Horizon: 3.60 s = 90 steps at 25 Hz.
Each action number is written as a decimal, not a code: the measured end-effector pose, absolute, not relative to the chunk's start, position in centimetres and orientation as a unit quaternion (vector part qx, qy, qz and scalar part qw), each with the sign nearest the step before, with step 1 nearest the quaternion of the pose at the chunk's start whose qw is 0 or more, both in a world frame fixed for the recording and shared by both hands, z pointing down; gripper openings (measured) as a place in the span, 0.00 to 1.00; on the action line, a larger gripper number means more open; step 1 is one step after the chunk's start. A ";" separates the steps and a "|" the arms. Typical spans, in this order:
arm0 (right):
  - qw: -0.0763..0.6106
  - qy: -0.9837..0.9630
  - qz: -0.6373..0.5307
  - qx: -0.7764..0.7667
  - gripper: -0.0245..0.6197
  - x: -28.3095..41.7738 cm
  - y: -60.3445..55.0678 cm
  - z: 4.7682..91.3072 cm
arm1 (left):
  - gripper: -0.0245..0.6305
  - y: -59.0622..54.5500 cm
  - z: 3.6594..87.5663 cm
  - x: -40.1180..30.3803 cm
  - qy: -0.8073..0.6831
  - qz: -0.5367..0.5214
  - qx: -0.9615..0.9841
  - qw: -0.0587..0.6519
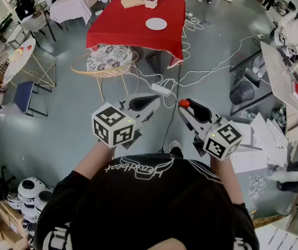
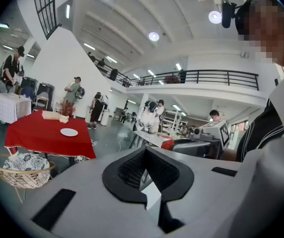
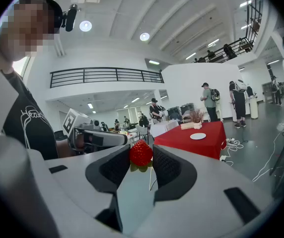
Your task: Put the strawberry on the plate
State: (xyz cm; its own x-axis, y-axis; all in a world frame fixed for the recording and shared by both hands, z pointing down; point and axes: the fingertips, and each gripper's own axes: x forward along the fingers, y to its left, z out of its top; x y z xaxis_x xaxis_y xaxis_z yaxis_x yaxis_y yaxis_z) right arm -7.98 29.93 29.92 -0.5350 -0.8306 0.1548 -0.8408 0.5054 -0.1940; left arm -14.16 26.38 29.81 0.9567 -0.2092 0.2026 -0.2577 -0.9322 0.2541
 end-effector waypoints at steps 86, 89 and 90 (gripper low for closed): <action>0.011 -0.879 0.220 0.423 0.25 9.2 -23.0 34.3 | 0.05 -24.4 36.5 1.2 -0.175 0.096 0.946 0.255; 0.025 -0.881 0.207 0.424 0.25 9.0 -25.0 34.4 | 0.05 -26.1 36.7 0.9 -0.179 0.096 0.944 0.259; 0.029 -0.883 0.202 0.423 0.25 8.9 -25.7 34.4 | 0.05 -26.6 36.8 0.8 -0.180 0.097 0.944 0.259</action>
State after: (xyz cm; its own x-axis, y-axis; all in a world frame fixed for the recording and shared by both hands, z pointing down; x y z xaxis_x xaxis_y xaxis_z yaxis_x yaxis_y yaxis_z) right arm 8.92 -25.67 34.38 -0.6402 -0.7356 0.2214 -0.7587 0.5604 -0.3321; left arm 0.85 -26.62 36.75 0.9165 -0.2895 0.2760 -0.3899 -0.8007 0.4548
